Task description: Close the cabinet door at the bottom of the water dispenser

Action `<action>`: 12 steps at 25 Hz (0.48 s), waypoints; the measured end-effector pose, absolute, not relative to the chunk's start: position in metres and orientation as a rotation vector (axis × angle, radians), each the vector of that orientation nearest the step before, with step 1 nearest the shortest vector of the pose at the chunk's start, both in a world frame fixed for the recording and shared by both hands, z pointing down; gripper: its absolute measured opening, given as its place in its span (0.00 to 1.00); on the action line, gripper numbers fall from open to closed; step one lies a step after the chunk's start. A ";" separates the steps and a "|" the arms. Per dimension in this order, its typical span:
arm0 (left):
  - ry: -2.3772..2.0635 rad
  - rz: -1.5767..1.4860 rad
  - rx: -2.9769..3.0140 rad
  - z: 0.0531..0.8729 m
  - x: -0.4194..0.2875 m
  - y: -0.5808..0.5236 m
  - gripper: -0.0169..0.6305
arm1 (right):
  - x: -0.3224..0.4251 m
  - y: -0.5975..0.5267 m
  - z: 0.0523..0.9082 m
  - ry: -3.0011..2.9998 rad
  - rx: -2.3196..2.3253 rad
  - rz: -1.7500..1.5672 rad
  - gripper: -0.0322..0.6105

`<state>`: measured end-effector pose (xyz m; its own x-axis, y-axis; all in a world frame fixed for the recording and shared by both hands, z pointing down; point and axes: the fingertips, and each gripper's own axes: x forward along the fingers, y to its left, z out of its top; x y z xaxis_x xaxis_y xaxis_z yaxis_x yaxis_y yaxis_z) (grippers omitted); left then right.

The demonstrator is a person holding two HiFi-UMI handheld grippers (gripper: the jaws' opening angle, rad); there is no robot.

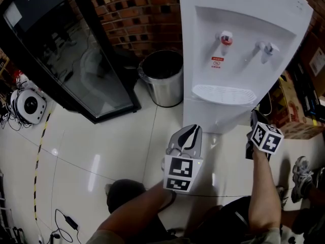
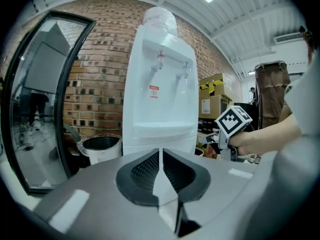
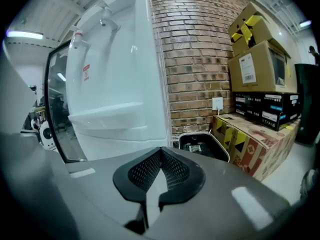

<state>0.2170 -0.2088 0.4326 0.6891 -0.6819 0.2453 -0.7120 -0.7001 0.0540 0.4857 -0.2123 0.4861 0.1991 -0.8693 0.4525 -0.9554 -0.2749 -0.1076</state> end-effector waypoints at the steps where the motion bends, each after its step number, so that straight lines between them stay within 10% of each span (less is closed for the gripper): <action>1: -1.140 0.297 2.756 0.429 0.216 -0.208 0.06 | 0.481 -0.210 0.479 -1.763 2.260 0.624 0.05; 12: -1.145 0.168 2.868 0.351 0.165 -0.181 0.03 | 0.381 -0.158 0.347 -1.921 2.260 0.253 0.05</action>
